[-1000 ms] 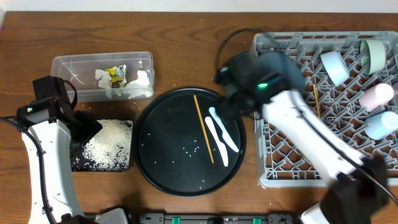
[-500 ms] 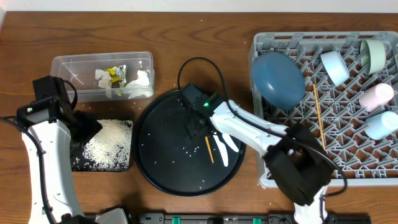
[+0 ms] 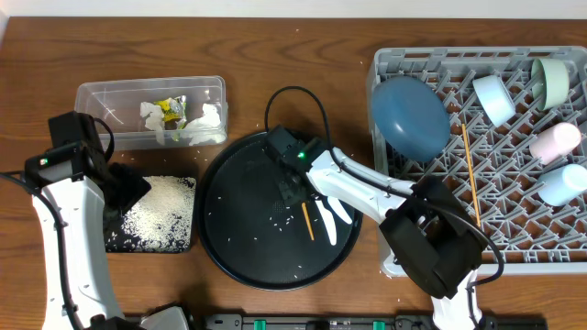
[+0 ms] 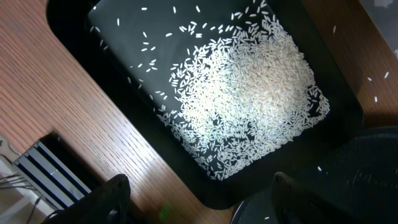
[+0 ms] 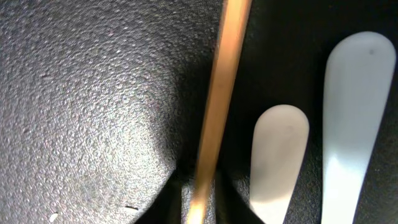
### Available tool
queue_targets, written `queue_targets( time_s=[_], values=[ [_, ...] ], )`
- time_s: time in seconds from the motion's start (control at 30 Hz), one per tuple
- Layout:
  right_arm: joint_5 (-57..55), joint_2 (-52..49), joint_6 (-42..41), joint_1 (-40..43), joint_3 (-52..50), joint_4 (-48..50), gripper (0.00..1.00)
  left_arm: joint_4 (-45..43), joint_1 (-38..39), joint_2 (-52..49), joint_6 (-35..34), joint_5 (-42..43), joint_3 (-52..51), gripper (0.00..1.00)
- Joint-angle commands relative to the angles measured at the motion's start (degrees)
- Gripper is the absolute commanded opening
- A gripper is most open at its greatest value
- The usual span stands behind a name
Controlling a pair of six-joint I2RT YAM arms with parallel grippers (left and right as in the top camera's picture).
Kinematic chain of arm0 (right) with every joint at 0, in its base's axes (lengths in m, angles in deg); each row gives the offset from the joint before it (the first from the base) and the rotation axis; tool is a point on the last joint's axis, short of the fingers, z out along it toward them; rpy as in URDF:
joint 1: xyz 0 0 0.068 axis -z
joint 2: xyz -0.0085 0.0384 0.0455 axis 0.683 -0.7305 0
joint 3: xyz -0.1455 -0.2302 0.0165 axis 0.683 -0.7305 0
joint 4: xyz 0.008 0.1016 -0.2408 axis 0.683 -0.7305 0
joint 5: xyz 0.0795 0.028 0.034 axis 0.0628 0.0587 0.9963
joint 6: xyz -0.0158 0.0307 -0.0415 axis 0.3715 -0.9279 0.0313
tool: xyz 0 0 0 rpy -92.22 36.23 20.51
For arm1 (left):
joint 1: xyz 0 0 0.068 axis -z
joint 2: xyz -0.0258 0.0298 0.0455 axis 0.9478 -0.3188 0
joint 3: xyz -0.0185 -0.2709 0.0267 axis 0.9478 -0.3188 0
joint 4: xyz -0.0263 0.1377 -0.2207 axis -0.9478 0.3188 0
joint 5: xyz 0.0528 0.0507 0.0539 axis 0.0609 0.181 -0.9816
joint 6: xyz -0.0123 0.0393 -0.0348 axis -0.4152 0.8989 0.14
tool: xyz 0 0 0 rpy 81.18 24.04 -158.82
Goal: Sort waste into correct bins and load items into the dishwasher rack
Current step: 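Grasp the second chopstick on the round tray with the right gripper, then carry the chopstick to the rack and insert it beside the first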
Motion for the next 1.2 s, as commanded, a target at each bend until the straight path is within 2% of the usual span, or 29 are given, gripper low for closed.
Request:
queue_targets(
  time_s=[0.0, 0.37, 0.5, 0.73, 0.97, 1.17],
  values=[
    [0.8, -1.3, -0.4, -1.3, -0.4, -0.2, 0.02, 0.1, -0.3, -0.2, -0.3, -0.1, -0.2, 0.73],
    [0.4, -0.2, -1.6, -1.2, 1.5, -3.3, 0.01, 0.2, -0.3, -0.2, -0.3, -0.1, -0.2, 0.73],
    [0.3, 3.5, 1.2, 0.7, 6.1, -8.2, 0.01, 0.2, -0.3, -0.2, -0.3, -0.1, -0.2, 0.74],
    [-4.3, 11.8, 3.7, 4.7, 9.6, -10.7, 0.01, 0.2, -0.3, -0.2, -0.3, -0.1, -0.2, 0.74],
    [-13.6, 20.3, 5.3, 13.4, 9.6, -17.7, 0.01, 0.2, -0.3, -0.2, -0.3, -0.1, -0.2, 0.73],
    [-14.2, 23.2, 9.9, 24.2, 9.6, -20.4, 0.01, 0.2, -0.3, -0.2, -0.3, -0.1, -0.2, 0.73]
  ],
)
